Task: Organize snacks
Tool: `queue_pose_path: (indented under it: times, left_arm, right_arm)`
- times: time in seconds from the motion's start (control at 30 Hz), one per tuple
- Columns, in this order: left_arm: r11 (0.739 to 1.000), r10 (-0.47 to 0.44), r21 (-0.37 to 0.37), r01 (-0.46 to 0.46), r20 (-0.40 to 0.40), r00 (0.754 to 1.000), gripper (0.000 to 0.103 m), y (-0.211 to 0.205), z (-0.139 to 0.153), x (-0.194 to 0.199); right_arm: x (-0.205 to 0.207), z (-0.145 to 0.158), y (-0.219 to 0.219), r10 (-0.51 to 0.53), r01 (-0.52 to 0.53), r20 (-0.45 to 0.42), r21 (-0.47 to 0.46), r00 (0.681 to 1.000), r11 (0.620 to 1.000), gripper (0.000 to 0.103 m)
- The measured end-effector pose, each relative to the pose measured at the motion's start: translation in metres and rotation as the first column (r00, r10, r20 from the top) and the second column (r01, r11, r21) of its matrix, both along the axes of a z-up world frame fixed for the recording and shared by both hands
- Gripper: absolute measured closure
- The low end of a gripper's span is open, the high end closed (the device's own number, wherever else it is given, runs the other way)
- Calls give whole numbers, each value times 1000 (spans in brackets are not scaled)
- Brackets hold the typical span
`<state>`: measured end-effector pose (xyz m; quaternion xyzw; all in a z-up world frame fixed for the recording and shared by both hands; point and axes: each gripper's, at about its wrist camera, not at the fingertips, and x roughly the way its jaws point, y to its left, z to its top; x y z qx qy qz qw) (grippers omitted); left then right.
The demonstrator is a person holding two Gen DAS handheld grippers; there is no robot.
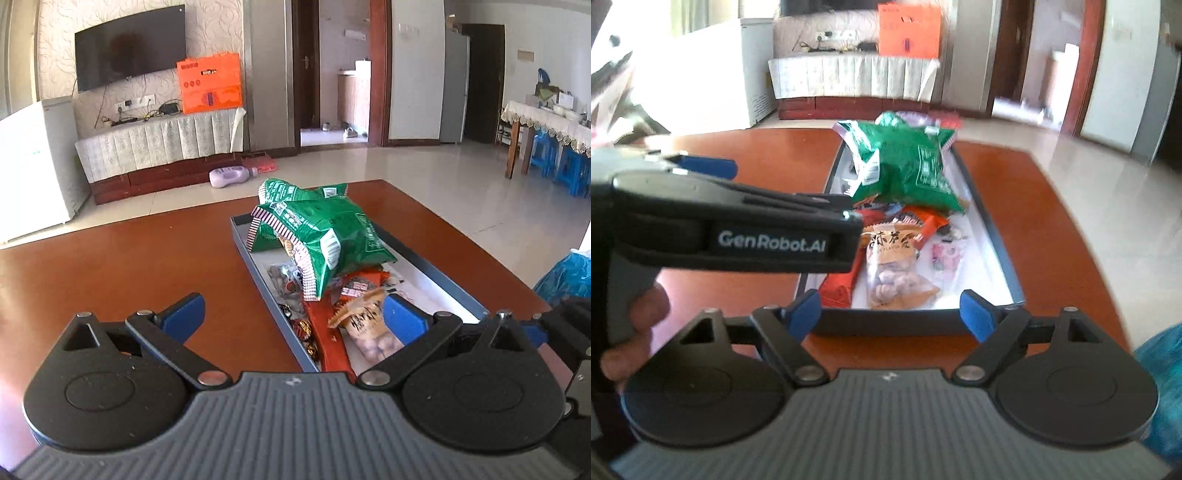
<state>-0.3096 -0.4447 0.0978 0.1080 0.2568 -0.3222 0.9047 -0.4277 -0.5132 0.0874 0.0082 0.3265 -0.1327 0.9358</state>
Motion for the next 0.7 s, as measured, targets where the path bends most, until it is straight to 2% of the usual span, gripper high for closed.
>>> queue_pose_path:
  times: [0.13,0.27,0.53,0.63,0.7]
  left_arm:
    - [1000,-21,-16,21,-12,1000,0,13,6,-21]
    - [999,-33,-35,33,-6,999,0,29,12,-37]
    - [998,-62,-1,62,-26,998,0,61,13,-71]
    - [998,-52,20,52,-40,998,0,73,11,-77]
    - [999,-24,25,25,-53,998,0,82,10,-76]
  right_arm:
    - [-18,8,10,-18,21,52,-53,999,998,19]
    - [-38,19,12,-52,55,74,-40,996,998,19]
    - [-84,23,-3,-121,119,13,96,993,988,19]
    - [-97,22,-12,-156,155,1,94,988,983,19]
    - [-101,19,-16,-175,175,-13,60,984,983,19]
